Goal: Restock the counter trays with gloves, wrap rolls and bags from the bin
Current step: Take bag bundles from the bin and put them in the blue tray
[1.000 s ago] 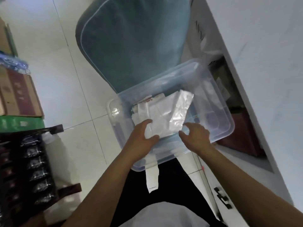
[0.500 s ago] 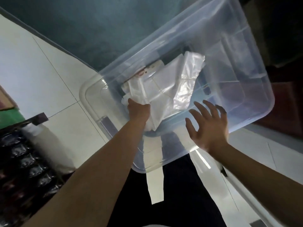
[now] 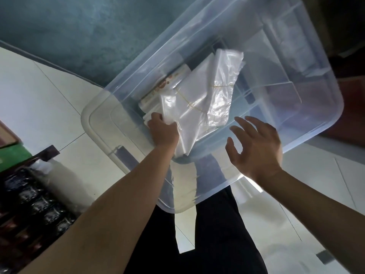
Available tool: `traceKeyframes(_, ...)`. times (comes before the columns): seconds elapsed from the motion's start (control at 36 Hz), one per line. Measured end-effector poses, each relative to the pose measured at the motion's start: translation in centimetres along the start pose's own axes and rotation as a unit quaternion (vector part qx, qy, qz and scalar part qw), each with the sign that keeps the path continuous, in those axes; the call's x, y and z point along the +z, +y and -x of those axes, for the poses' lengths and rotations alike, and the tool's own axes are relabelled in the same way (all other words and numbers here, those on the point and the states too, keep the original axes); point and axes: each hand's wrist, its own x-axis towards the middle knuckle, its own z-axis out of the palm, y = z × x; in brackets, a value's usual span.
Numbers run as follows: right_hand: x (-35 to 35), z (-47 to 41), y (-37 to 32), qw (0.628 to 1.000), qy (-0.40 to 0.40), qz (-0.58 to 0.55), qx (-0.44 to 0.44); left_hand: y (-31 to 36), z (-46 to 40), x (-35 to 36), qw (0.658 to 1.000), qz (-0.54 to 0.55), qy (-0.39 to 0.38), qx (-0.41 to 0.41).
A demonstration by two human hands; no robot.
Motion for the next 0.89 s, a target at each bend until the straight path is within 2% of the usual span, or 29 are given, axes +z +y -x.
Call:
traceKeyframes(0.06, 0.0, 0.0, -0.1, 1.0, 0.002, -0.005, 0.002, 0.3, 0.7, -0.6, 0.998, 0.06, -0.033, 0.006)
traceKeyframes(0.19, -0.9, -0.2, -0.3, 0.999, -0.01, -0.047, 0.015, 2.6, 1.5, -2.5, 0.983, 0.124, -0.131, 0.018)
traceKeyframes(0.28, -2.3, -0.7, -1.0, 0.98, -0.032, -0.179, 0.083, 4.5, 2.5, -4.4, 0.951, 0.175, -0.253, 0.036)
traceKeyframes(0.33, -3.5, -1.1, -1.9, 0.921, -0.062, -0.332, 0.191, 5.6, 3.4, -5.9, 0.92, 0.198, -0.333, 0.054)
traceKeyframes(0.39, -4.8, -1.2, -3.0, 0.842, -0.081, -0.457, 0.275, 6.6, 4.4, -7.2, 0.887, 0.212, -0.405, 0.056)
traceKeyframes(0.44, -5.9, -0.9, -3.7, 0.753, -0.106, -0.572, 0.307, 7.5, 5.5, -8.2, 0.856, 0.208, -0.469, 0.056)
traceKeyframes(0.5, -6.9, -0.3, -4.4, 0.685, -0.124, -0.652, 0.301, 8.2, 6.5, -8.8, 0.839, 0.194, -0.506, 0.055)
traceKeyframes(0.56, -7.3, 0.1, -5.0, 0.66, -0.107, -0.679, 0.303, 8.7, 7.4, -9.1, 0.84, 0.18, -0.511, 0.045)
traceKeyframes(0.61, -7.3, 0.2, -5.4, 0.664, -0.078, -0.664, 0.335, 8.9, 7.9, -9.2, 0.849, 0.168, -0.499, 0.044)
traceKeyframes(0.67, -7.1, 0.2, -5.5, 0.65, -0.057, -0.658, 0.376, 9.2, 8.2, -9.1, 0.86, 0.168, -0.479, 0.054)
traceKeyframes(0.81, -7.5, 0.7, -4.3, 0.595, -0.027, -0.661, 0.457, 9.6, 8.9, -8.8, 0.865, 0.304, -0.399, 0.019)
traceKeyframes(0.89, -7.8, 1.1, -3.6, 0.565, -0.021, -0.674, 0.475, 9.6, 9.9, -8.6, 0.846, 0.337, -0.413, 0.009)
